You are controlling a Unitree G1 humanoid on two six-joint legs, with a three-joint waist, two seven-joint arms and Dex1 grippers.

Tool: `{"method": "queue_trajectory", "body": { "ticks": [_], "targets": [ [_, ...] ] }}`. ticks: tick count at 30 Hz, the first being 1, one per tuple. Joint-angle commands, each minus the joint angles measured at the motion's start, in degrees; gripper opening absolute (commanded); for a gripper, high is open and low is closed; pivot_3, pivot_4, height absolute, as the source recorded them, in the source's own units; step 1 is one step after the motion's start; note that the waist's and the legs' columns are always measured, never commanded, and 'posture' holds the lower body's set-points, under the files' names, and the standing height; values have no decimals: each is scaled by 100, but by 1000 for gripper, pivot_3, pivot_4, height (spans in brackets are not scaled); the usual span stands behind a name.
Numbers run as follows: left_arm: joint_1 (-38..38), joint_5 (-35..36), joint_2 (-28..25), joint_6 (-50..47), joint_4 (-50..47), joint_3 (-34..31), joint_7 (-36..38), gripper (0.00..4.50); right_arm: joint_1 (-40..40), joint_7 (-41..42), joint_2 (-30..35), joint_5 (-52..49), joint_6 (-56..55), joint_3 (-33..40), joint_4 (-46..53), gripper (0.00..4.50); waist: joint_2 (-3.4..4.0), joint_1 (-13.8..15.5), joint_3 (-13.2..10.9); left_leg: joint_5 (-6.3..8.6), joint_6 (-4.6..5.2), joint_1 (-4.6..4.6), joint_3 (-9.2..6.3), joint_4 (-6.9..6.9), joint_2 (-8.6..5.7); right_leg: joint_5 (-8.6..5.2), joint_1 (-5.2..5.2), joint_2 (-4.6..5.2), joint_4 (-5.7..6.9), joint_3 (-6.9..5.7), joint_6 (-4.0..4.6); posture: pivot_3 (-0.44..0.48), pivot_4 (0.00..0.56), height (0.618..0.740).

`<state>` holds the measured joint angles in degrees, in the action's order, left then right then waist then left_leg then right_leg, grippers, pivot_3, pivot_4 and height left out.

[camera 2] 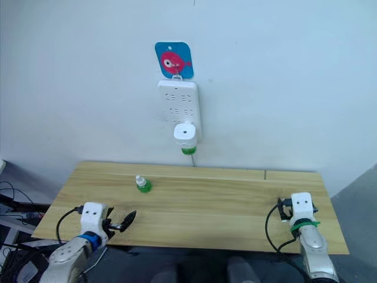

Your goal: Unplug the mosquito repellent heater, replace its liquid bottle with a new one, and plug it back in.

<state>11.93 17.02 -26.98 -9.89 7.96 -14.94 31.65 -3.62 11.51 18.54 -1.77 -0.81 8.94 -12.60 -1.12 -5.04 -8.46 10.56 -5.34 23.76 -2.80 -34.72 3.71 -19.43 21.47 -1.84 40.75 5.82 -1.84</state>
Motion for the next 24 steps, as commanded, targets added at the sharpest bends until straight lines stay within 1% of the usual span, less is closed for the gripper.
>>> {"method": "queue_trajectory", "body": {
  "ticks": [1,4,6,9,11,14,15,18,24],
  "targets": [
    [-54,901,-440,-757,-1205,-485,468,4500,-36,717,268,-529,622,-55,1205,4478,-6,20,-81,0,0,0,-4,0,0,-6,-1,0,1,1,10,-33,175,740],
    [-326,1532,-861,-1364,-1809,-681,802,4500,0,1315,521,-1051,1305,-126,2071,4478,-15,62,-162,-1,-1,5,-15,-3,0,-12,1,1,5,2,21,-29,182,740],
    [-631,1801,-1076,-1673,-1949,-735,919,4500,84,1617,675,-1358,1706,-175,2537,4478,-17,81,-199,-1,-1,7,-15,-3,-4,-15,-1,2,4,-6,16,-31,187,740],
    [-1595,1773,-1284,-1827,-1614,-502,996,3895,449,1932,797,-1916,2428,-354,3284,4500,-11,85,-244,1,-3,9,-12,-2,-7,-15,0,2,0,-14,10,-37,189,740],
    [-2211,1733,-1315,-1909,-1354,-315,1081,3266,701,1963,796,-2187,2821,-433,3616,4500,-19,84,-265,1,-3,12,-17,-2,-5,-15,3,-1,3,-21,9,-46,189,740],
    [-3094,1580,-1310,-1836,-893,-30,1279,3266,1061,1910,755,-2481,3298,-548,3975,4500,-40,77,-285,1,-4,13,-21,-2,-5,-11,2,-4,3,-25,3,-46,189,740],
    [-3363,1522,-1301,-1778,-705,50,1340,3266,1164,1883,739,-2569,3439,-588,4077,4500,-54,72,-294,1,-4,14,-21,-3,-5,-11,3,-4,3,-26,2,-58,188,740],
    [-3970,1400,-1268,-1652,-204,253,1586,3266,1400,1786,684,-2771,3776,-676,4304,4500,-61,51,-299,1,-4,23,-20,-3,-4,-11,9,-5,0,-27,1,-61,188,740],
    [-5068,904,-1029,-1086,1109,842,2318,3266,1775,1591,503,-2679,3913,-871,4223,4500,-66,40,-305,5,-9,43,-24,-3,-6,-3,27,-5,4,-33,15,-70,189,740]
  ]
}}
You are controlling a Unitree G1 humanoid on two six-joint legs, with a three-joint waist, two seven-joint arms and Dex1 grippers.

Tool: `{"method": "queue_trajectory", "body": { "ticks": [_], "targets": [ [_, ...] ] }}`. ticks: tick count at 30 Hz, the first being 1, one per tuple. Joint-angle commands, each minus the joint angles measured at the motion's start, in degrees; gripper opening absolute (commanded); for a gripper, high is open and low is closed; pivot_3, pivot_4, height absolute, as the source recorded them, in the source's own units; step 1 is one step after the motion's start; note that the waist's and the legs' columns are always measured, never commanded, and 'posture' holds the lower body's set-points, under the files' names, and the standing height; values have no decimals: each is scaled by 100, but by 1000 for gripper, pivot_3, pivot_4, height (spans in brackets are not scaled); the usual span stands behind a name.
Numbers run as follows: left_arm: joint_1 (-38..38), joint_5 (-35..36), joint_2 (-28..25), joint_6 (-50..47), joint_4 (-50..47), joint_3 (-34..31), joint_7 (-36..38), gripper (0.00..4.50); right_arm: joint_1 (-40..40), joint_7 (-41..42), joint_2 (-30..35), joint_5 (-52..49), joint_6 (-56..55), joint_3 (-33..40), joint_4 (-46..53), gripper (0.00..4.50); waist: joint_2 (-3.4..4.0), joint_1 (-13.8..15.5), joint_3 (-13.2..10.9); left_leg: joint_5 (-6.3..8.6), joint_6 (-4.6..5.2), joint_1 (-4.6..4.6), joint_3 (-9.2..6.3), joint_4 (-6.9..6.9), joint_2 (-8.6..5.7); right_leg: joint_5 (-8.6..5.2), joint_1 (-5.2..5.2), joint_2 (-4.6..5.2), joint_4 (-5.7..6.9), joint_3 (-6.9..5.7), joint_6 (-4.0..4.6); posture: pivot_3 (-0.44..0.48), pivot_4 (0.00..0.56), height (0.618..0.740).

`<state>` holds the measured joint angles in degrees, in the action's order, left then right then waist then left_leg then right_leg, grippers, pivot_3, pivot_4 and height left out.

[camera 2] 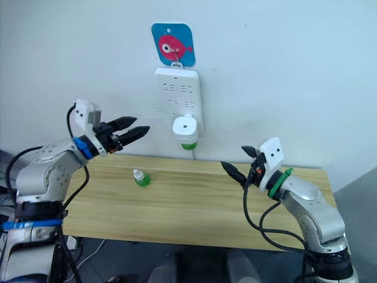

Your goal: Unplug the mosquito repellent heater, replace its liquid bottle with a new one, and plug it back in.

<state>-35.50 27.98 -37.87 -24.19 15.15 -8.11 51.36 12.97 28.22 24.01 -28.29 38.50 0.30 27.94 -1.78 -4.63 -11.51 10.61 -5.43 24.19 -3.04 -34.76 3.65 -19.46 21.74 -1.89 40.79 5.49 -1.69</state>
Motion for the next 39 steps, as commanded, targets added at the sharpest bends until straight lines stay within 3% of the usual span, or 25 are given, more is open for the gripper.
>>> {"method": "queue_trajectory", "body": {
  "ticks": [1,8,16,24,29,39],
  "targets": [
    [-458,-253,102,435,568,212,438,3266,126,-95,-57,-3,-29,-16,142,4500,-1,-2,-1,0,0,3,0,-1,0,1,1,0,-1,0,1,-70,190,740],
    [-1616,-833,454,1374,2128,574,1019,3266,148,-234,-79,94,-43,-70,96,4500,-8,-3,-15,0,0,23,-3,-8,-1,5,21,-2,7,-2,6,-78,202,740],
    [-2361,-1271,775,2095,3332,671,1544,3266,111,-328,-86,-27,100,-64,258,4500,-7,93,-42,-2,1,40,-15,-23,-7,7,26,-2,11,-8,-5,-99,214,740],
    [-2666,-1538,901,2473,3778,766,2200,3266,79,-413,-94,-106,225,-14,368,4500,-3,102,-72,-2,2,59,-19,-30,-14,14,36,-2,6,-2,-10,-114,220,740],
    [-2918,-1703,1018,2681,4199,739,2116,3266,62,-454,-122,-113,243,-16,380,4500,-4,10,-113,-2,3,62,-20,-24,-11,15,42,-6,8,-3,-8,-118,223,740],
    [-3328,-1829,1368,2964,4646,670,2195,3266,75,-500,-190,-52,250,-52,317,4500,-10,101,-151,-5,3,69,-27,-37,-20,13,38,-5,13,-1,-27,-117,233,740]
  ]
}}
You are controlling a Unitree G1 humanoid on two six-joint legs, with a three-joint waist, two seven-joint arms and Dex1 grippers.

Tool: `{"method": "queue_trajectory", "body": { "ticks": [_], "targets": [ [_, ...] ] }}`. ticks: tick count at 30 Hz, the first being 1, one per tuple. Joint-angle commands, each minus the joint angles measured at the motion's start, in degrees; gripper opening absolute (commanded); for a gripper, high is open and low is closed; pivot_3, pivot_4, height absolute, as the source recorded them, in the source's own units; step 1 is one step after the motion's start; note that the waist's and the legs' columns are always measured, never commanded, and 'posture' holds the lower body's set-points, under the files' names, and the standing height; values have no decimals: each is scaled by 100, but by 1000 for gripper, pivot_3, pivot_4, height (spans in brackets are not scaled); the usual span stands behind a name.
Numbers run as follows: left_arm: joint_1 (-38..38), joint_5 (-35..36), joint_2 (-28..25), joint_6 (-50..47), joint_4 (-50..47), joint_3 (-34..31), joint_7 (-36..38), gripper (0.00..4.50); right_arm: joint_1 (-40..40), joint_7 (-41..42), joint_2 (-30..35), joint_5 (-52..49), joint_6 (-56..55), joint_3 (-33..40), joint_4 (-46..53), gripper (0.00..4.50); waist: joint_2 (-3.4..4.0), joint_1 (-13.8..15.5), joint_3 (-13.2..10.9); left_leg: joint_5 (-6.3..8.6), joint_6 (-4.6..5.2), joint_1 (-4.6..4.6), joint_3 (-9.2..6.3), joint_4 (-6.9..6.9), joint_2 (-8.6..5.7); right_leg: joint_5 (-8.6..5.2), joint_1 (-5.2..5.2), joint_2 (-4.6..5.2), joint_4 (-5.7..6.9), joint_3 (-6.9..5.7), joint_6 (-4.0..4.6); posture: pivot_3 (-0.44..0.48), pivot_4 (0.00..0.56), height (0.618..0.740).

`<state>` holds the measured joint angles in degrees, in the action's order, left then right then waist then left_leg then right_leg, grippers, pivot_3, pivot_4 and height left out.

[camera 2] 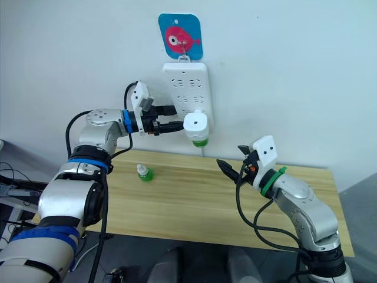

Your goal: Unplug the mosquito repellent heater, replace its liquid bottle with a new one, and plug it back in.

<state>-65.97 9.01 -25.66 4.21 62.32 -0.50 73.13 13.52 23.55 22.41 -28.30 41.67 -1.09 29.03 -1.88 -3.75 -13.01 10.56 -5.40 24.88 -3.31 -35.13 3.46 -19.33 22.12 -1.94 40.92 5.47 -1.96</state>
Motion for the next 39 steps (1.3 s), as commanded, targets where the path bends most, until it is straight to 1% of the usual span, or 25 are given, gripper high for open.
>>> {"method": "queue_trajectory", "body": {
  "ticks": [1,6,13,16,20,21,28,31,34,39],
  "targets": [
    [-290,92,191,74,-103,-99,88,3266,26,-43,-46,-46,-67,78,204,4500,-2,28,-7,0,0,1,0,0,0,0,0,0,0,0,0,-118,235,740],
    [-162,212,249,-330,-564,-64,640,3266,20,-88,-109,-19,-81,53,195,4500,3,11,-35,1,1,2,-1,2,0,6,2,0,-3,-1,11,-122,237,740],
    [112,426,131,-1037,-1381,-91,890,3266,-49,-168,-141,14,-111,69,200,4500,12,-58,-65,1,1,3,-1,10,2,6,6,-1,-3,-1,12,-128,243,740],
    [326,537,28,-1387,-1859,-97,949,2684,-72,-219,-158,22,-111,82,229,4500,16,-101,-74,1,1,3,-1,10,3,6,6,-1,-2,0,12,-133,246,740],
    [650,682,-131,-1784,-2455,-75,937,1485,-61,-348,-195,-31,-38,112,352,4500,26,-133,-97,1,1,2,-1,10,5,6,6,-1,-1,1,12,-134,246,740],
    [719,705,-153,-1854,-2558,-70,919,1353,-43,-388,-205,-55,7,109,413,4500,28,-137,-98,1,1,2,-1,10,6,6,7,-2,-1,0,12,-134,246,740],
    [783,820,-84,-2298,-2815,-144,442,1353,295,-782,-274,-273,749,-51,1240,4500,33,-135,-124,4,4,3,1,17,8,4,11,-3,-6,1,14,-139,257,740],
    [838,869,5,-2479,-2982,-150,252,1353,684,-1207,-489,-206,1171,-320,1511,4500,32,-140,-131,4,4,2,1,14,8,4,11,-2,-2,2,14,-143,259,740],
    [919,883,31,-2525,-3091,-133,190,1353,1043,-1570,-751,-65,1424,-534,1502,4500,32,-144,-132,3,4,2,0,12,8,4,11,-2,2,3,14,-148,262,740],
    [974,948,69,-2601,-3200,-149,54,1353,1616,-2237,-1198,540,1590,-795,927,4500,30,-144,-135,3,4,3,1,12,8,4,11,-1,0,3,14,-150,263,740]
  ]
}}
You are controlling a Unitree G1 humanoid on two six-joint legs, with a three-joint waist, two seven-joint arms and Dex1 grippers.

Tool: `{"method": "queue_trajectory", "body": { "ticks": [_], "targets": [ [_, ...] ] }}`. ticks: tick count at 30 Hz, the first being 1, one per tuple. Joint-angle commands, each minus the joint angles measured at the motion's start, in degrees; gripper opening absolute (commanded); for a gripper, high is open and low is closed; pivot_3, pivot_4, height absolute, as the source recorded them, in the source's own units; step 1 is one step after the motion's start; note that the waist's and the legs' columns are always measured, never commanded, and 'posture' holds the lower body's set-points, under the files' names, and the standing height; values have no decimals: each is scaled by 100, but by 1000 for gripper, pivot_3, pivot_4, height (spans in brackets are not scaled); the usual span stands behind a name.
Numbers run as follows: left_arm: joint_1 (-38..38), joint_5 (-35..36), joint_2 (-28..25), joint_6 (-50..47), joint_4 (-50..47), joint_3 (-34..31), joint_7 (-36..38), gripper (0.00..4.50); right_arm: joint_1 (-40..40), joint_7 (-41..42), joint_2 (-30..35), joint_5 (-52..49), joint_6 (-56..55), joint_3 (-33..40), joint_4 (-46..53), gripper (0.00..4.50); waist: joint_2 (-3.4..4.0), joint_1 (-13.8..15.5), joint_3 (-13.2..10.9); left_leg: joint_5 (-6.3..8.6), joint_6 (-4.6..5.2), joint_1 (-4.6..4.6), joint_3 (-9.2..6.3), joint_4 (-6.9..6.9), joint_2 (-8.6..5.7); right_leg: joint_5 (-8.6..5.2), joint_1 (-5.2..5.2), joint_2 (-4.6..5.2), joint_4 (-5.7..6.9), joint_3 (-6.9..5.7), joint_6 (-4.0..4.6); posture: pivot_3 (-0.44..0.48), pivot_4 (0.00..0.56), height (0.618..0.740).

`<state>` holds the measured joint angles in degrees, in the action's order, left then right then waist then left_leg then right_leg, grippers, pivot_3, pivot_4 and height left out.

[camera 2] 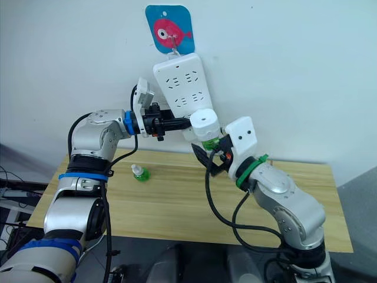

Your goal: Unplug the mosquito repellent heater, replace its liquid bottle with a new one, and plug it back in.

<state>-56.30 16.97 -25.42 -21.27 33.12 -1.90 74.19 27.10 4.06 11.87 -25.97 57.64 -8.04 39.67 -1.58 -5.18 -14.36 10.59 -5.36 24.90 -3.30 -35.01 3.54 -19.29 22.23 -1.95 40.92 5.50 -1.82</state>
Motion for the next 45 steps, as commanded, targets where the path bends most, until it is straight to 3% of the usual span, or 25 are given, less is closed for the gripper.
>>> {"method": "queue_trajectory", "body": {
  "ticks": [1,10,13,16,28,34,44,45],
  "targets": [
    [11,165,52,-66,-301,-14,-73,1353,317,-337,-179,388,-6,-127,-203,4500,0,6,-1,0,0,0,-1,0,1,0,1,0,1,-1,0,-150,263,740],
    [107,200,47,-77,-420,-26,-224,1353,668,-455,-403,844,-59,-269,-388,4500,0,4,-3,0,0,1,-1,0,1,0,3,1,3,-2,0,-148,262,740],
    [138,200,45,-73,-456,-15,-259,1353,655,-422,-414,945,-109,-276,-388,3909,0,3,-3,0,0,1,0,0,1,0,2,1,3,-1,0,-148,262,740],
    [170,141,34,-27,-438,-9,-366,1353,594,-279,-398,942,-148,-275,-318,3040,0,3,-3,0,0,1,-1,0,1,0,2,1,3,-2,0,-141,262,740],
    [32,-41,-8,359,96,-40,-725,1353,300,-33,124,835,295,95,640,3052,-3,9,-5,0,0,4,0,1,-1,0,2,4,-2,-1,0,-146,257,740],
    [55,-42,-44,473,131,-54,-758,1353,126,33,-172,605,386,447,784,3052,-3,-30,-5,-6,-1,-4,0,-3,1,-6,1,-1,10,1,-13,-146,257,740],
    [720,150,-366,107,-619,-221,-902,4370,-376,726,-1,345,-715,1116,-211,3052,-3,-53,-6,-5,1,1,2,10,3,1,7,0,1,0,0,-116,239,740],
    [891,197,-435,-3,-827,-280,-963,4471,-431,784,20,320,-776,1138,-273,3052,-3,-57,-6,-5,1,1,2,12,3,1,8,0,1,0,1,-116,239,740]
  ]
}}
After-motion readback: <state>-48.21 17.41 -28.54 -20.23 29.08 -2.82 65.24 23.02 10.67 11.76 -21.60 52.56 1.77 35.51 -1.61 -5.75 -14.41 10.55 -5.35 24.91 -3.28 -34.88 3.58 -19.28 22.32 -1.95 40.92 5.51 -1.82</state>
